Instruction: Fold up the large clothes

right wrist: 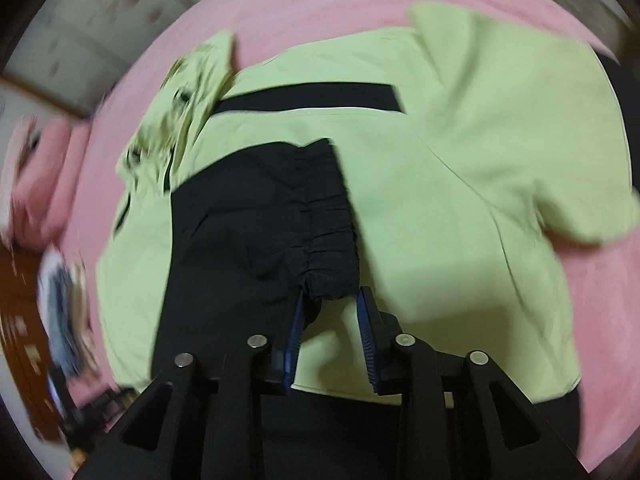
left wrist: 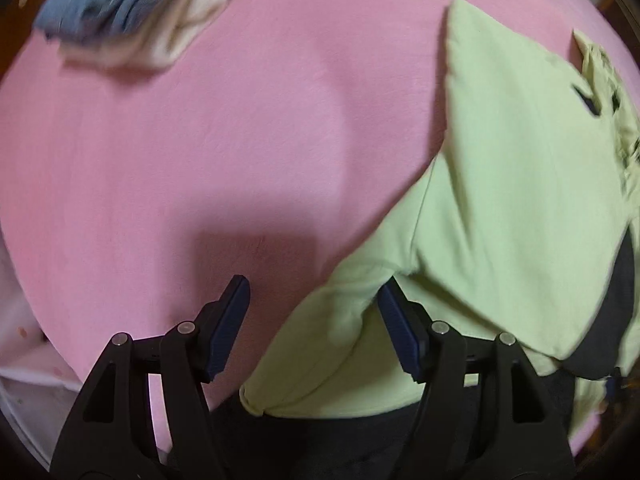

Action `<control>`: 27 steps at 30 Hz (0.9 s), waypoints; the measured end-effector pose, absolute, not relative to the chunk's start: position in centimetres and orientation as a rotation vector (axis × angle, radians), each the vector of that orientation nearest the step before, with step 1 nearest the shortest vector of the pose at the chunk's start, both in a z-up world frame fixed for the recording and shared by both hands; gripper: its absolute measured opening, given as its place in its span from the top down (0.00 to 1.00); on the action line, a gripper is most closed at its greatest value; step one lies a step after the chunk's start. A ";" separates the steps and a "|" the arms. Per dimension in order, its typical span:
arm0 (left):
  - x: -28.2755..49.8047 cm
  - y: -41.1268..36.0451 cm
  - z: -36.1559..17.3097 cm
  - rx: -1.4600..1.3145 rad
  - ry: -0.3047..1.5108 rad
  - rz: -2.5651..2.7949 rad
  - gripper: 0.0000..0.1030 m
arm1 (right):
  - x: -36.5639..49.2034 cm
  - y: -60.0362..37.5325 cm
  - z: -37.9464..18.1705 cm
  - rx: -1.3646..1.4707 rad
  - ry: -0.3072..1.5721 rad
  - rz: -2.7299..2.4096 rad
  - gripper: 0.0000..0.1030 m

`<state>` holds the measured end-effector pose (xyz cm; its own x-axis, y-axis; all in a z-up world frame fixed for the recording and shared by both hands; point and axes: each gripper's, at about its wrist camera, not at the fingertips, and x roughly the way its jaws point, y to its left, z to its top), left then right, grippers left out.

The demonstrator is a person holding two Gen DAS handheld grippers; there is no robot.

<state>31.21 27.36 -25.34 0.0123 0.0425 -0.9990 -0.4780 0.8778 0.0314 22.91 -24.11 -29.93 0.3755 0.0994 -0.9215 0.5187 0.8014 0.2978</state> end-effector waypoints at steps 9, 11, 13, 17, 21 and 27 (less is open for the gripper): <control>23.9 23.1 -14.1 -0.292 1.354 0.233 0.58 | 25.3 -13.7 -28.1 0.654 1.120 0.119 0.59; 24.9 20.4 -13.7 -0.247 1.351 0.062 0.74 | 26.4 -10.8 -29.5 0.690 1.171 0.257 0.69; 26.4 18.3 -14.5 -0.225 1.360 -0.040 0.82 | 27.5 -7.7 -31.8 0.703 1.205 0.359 0.88; 28.3 17.1 -19.4 -0.242 1.466 -0.064 0.84 | 29.1 -4.1 -35.2 0.540 1.240 0.379 0.94; 27.7 21.7 -20.8 -0.246 1.432 0.021 0.99 | 29.4 -7.5 -37.2 0.487 1.259 0.298 0.98; 24.4 29.8 -19.7 -0.435 1.352 0.044 0.99 | 25.4 -21.4 -36.6 0.411 1.102 -0.104 1.00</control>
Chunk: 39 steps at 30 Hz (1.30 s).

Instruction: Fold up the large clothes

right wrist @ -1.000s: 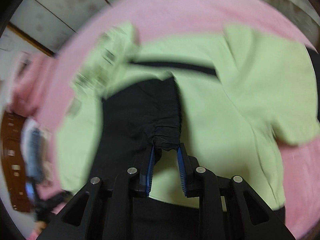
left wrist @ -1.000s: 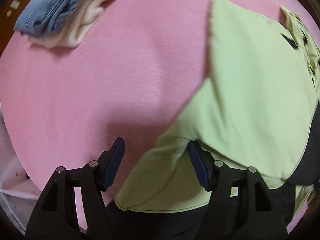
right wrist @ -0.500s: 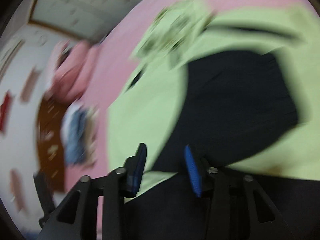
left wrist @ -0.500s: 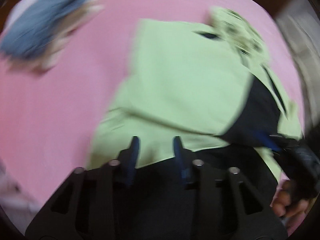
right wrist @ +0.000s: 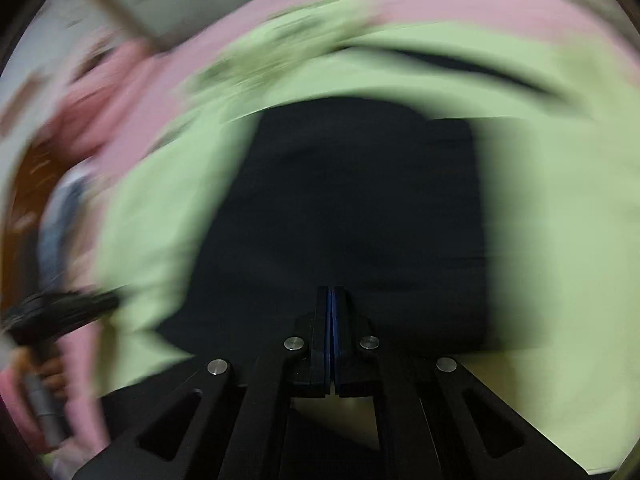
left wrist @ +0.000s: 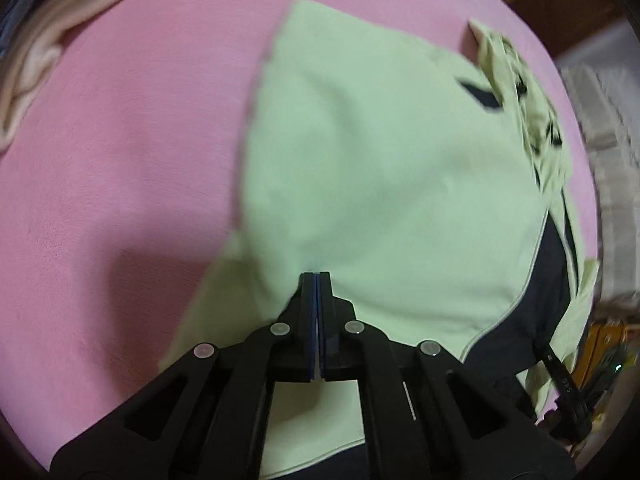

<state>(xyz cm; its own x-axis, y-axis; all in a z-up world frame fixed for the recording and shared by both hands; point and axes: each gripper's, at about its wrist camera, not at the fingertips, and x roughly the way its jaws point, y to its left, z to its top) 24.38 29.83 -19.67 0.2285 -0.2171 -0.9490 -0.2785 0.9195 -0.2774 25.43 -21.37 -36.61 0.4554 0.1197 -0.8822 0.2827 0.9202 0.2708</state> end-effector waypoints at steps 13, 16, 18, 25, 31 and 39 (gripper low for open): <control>23.4 28.6 -11.2 -0.220 1.221 -0.152 0.99 | 29.1 -6.1 -39.3 0.643 1.037 0.110 1.00; 28.2 28.5 -13.7 -0.255 1.219 -0.087 0.99 | 33.0 1.2 -40.5 0.550 1.035 0.350 1.00; 29.8 29.5 -15.6 -0.298 1.226 -0.048 0.99 | 35.7 3.4 -41.2 0.484 1.049 0.382 1.00; 28.0 38.3 -14.7 -0.260 1.150 0.203 0.99 | 39.5 -8.5 -43.0 0.459 0.973 0.147 1.00; 24.5 42.2 -13.9 -0.167 1.176 0.117 0.99 | 36.3 -16.3 -42.4 0.330 0.977 -0.187 1.00; 17.9 43.6 -10.1 -0.163 1.174 0.233 0.99 | 32.0 -12.4 -36.7 0.273 0.891 -0.202 1.00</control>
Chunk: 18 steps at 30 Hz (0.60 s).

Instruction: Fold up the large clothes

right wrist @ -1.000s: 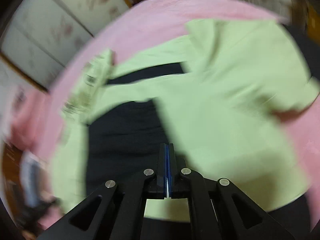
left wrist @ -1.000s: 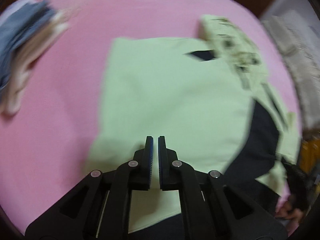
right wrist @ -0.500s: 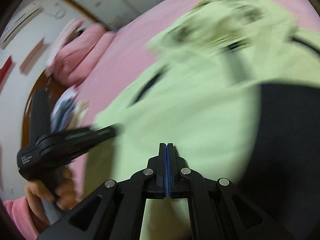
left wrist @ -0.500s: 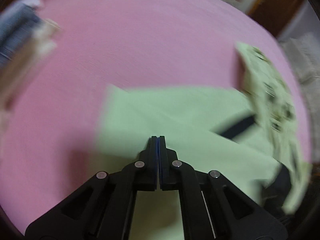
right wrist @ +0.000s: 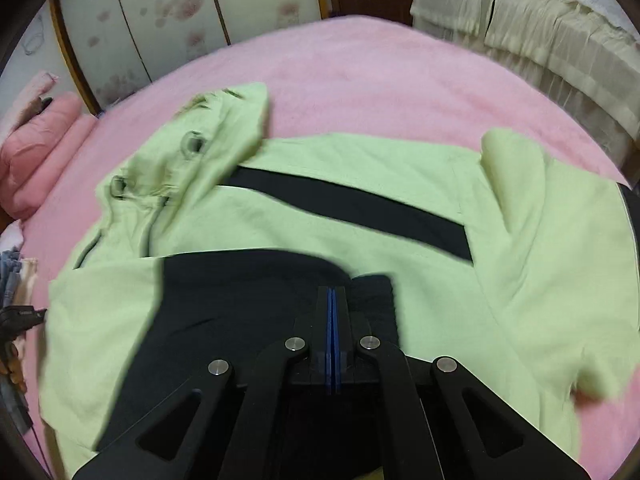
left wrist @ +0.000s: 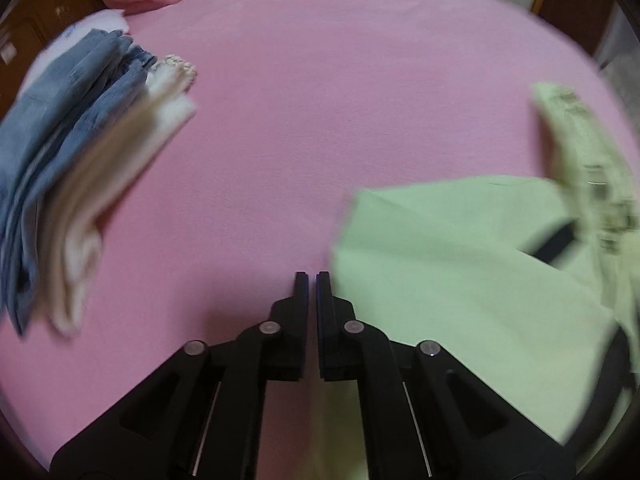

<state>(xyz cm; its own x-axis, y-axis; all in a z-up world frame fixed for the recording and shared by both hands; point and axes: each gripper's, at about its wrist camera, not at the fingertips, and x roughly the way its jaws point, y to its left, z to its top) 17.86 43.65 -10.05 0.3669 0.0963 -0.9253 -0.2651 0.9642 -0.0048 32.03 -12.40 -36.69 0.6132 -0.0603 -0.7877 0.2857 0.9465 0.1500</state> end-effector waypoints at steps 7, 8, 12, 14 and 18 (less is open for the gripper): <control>7.1 37.3 -10.6 -0.049 1.234 -0.004 0.99 | 31.4 2.9 -40.3 0.156 1.054 0.160 1.00; 5.7 37.1 -10.7 -0.024 1.240 0.024 0.99 | 30.8 4.7 -40.8 0.138 1.066 0.201 1.00; 4.1 40.8 -10.6 -0.028 1.293 0.067 0.99 | 29.3 7.4 -41.5 0.022 1.088 0.173 1.00; 3.7 43.3 -10.2 0.007 1.320 0.091 0.99 | 28.9 6.6 -41.2 -0.103 1.088 0.111 1.00; 2.5 49.3 -7.7 0.038 1.323 0.178 0.99 | 28.7 -1.1 -39.3 -0.172 1.143 -0.146 0.95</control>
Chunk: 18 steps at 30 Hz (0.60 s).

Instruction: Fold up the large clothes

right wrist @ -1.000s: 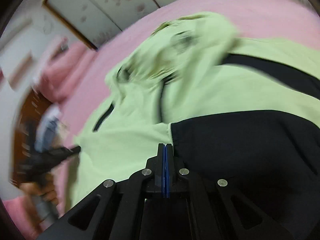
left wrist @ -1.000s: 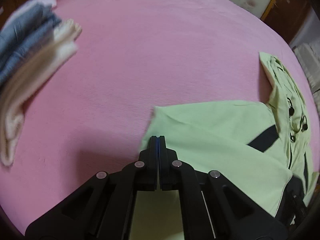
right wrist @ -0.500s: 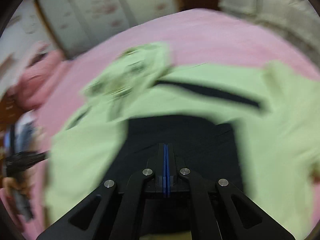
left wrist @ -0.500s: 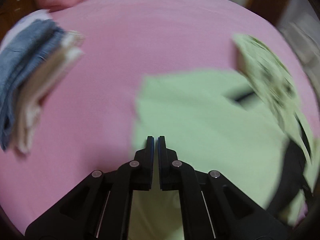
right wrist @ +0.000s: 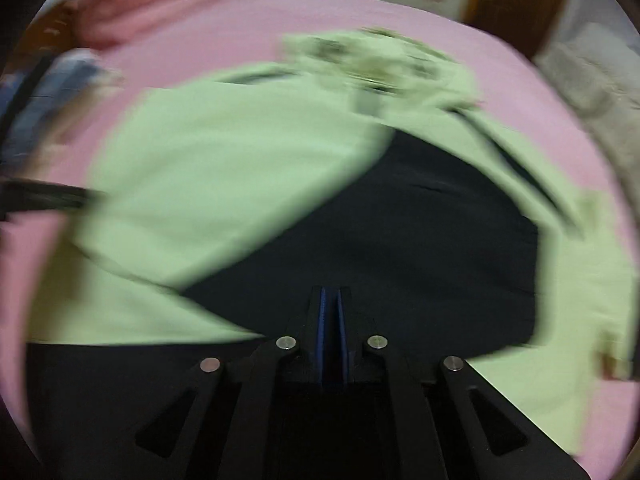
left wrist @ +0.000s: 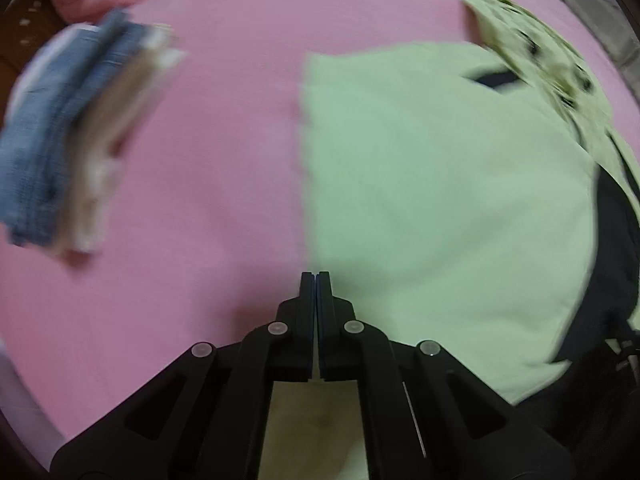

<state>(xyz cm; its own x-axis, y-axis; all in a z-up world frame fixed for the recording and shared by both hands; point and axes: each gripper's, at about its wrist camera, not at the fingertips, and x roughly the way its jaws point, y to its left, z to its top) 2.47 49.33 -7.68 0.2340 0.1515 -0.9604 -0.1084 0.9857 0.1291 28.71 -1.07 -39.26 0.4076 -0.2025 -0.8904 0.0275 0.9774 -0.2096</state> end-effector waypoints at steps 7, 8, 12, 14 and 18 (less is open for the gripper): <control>-1.4 56.3 -2.4 -0.030 1.299 0.222 0.99 | 26.6 -10.0 -34.9 0.072 1.164 -0.324 0.92; -3.1 57.2 -1.2 -0.054 1.297 0.189 0.99 | 26.0 -10.1 -33.9 0.072 1.153 -0.336 0.91; -1.4 53.1 1.1 -0.056 1.294 0.116 0.99 | 22.1 -8.9 -29.0 0.134 1.130 -0.318 0.76; -3.4 51.8 1.9 -0.041 1.316 0.065 0.99 | 19.8 -7.9 -27.5 0.194 1.132 -0.308 0.72; -5.5 44.6 1.4 0.071 1.405 0.023 0.81 | 14.7 -5.3 -25.4 0.305 1.156 -0.285 0.45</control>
